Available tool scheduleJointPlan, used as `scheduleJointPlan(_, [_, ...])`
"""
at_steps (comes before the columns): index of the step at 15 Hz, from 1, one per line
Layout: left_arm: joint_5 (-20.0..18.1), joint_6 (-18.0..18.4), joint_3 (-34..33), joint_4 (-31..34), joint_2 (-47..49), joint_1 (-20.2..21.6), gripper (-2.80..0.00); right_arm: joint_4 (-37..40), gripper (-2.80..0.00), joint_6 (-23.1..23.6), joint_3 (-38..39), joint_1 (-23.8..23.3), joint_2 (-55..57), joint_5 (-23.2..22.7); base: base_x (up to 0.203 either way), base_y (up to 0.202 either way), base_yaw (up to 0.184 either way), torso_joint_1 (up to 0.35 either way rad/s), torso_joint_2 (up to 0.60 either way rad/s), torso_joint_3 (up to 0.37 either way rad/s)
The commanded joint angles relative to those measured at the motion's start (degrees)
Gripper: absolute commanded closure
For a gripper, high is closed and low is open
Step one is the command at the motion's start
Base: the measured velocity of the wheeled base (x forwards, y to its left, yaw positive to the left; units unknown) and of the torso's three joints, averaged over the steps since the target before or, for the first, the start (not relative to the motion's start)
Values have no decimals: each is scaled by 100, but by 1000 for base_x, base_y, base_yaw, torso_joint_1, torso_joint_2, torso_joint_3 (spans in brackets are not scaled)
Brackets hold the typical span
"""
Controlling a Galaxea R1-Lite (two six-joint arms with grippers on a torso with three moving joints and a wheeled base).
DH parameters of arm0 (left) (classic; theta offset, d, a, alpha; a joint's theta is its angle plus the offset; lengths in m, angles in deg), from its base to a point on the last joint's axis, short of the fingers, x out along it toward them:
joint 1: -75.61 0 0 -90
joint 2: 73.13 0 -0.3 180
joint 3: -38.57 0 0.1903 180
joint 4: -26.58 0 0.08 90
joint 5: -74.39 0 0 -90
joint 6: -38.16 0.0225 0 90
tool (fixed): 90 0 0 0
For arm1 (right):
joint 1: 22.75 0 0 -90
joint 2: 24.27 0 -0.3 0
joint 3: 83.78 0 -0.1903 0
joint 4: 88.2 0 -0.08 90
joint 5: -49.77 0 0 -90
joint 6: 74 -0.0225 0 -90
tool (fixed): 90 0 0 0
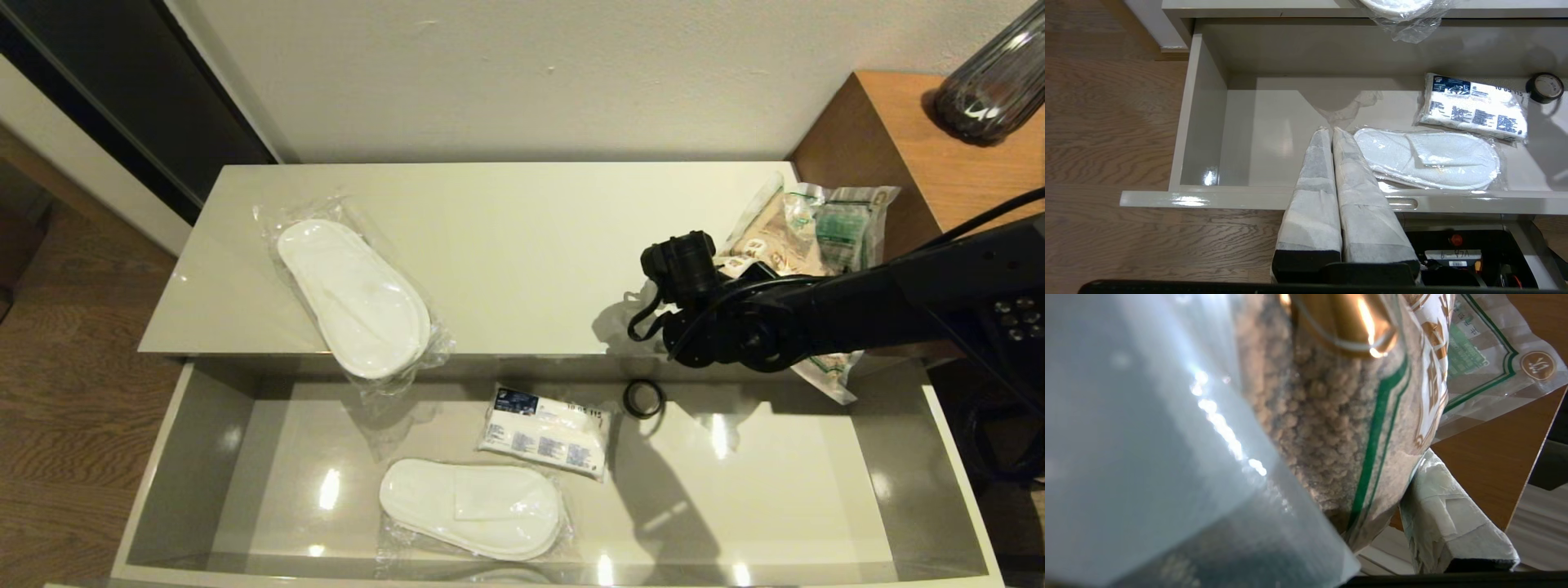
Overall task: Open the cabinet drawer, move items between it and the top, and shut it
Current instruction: Pick up the solid drinks on the table
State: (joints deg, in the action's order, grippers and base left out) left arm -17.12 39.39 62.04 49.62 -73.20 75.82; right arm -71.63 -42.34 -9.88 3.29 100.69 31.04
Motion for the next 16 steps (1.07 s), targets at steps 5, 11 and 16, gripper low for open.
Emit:
scheduleJointPlan(5, [-5,0,-1,-2,7,4,0,-4,0,-293,-27,368,-624,-374,0,0,0,0,0,0])
scheduleJointPlan(11, [2,0,-1,-2,7,-3,0,191,0,-587,-8,865,-1572,-520,0,0,0,0,0,0])
scheduleJointPlan(16, [2,0,-1,-2,7,5,0,1462,0,-1125,371,1267,-2777,-553,0,0,0,0,0,0])
